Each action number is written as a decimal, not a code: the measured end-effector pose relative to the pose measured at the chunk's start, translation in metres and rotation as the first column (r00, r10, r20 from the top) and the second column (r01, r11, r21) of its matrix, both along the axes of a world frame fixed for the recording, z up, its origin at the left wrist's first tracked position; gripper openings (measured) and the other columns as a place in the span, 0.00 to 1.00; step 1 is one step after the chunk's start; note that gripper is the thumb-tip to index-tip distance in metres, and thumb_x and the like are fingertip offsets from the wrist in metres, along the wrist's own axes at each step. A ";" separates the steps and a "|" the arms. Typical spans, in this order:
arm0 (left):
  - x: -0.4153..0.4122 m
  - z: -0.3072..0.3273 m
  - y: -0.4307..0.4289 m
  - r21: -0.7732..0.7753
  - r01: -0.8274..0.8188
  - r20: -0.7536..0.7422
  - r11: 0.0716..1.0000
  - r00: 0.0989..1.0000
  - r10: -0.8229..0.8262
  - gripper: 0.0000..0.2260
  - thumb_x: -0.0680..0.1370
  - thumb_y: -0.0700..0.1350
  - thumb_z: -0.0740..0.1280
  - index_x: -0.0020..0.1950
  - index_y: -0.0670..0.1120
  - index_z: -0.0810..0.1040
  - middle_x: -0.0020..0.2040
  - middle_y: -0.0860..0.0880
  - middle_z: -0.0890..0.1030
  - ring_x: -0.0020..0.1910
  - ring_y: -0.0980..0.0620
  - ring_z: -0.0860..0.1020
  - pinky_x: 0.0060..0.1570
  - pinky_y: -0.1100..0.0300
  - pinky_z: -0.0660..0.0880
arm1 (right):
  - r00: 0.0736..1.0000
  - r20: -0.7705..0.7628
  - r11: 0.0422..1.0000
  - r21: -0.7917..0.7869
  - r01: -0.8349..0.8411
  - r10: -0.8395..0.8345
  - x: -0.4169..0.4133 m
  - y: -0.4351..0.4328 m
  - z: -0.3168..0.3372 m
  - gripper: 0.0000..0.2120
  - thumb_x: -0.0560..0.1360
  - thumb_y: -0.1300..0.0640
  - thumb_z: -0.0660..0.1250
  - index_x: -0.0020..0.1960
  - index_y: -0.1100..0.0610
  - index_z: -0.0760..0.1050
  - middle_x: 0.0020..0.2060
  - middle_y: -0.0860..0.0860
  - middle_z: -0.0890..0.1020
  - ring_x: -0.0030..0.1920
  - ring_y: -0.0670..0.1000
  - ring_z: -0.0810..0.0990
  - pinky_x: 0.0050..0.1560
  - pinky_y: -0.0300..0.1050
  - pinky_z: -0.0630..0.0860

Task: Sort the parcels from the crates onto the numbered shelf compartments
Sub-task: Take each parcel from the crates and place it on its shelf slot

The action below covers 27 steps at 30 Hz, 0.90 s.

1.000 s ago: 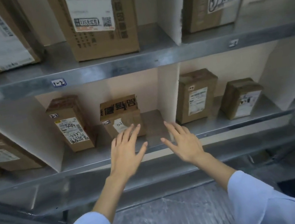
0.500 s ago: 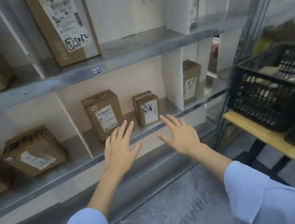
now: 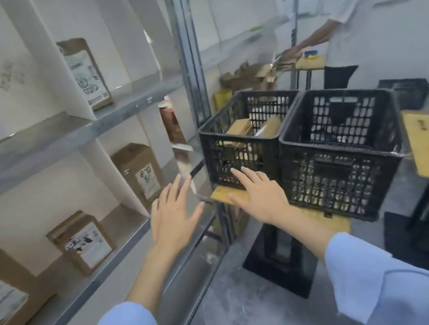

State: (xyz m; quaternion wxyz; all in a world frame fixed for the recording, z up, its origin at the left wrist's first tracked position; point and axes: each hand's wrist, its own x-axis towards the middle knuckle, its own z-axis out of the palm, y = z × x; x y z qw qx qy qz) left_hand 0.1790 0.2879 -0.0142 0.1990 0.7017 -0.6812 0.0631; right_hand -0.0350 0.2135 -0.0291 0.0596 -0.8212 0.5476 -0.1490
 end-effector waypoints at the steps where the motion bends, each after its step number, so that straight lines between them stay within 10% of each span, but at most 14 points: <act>1: -0.009 0.001 -0.013 -0.004 0.023 0.003 1.000 1.000 -0.023 0.30 0.80 0.62 0.57 0.80 0.56 0.54 0.80 0.53 0.56 0.77 0.50 0.57 0.73 0.49 0.57 | 1.000 0.000 1.000 -0.001 0.024 -0.024 -0.011 -0.008 0.000 0.34 0.79 0.32 0.49 0.81 0.43 0.48 0.80 0.48 0.56 0.76 0.55 0.59 0.69 0.56 0.66; 27: -0.056 -0.009 -0.423 0.008 0.318 -0.002 0.948 0.948 -0.318 0.31 0.80 0.63 0.56 0.80 0.56 0.52 0.80 0.54 0.56 0.77 0.51 0.58 0.73 0.51 0.55 | 0.945 0.191 0.960 0.141 0.242 -0.266 -0.043 -0.337 0.006 0.34 0.81 0.39 0.56 0.81 0.48 0.46 0.80 0.50 0.53 0.79 0.56 0.54 0.74 0.57 0.60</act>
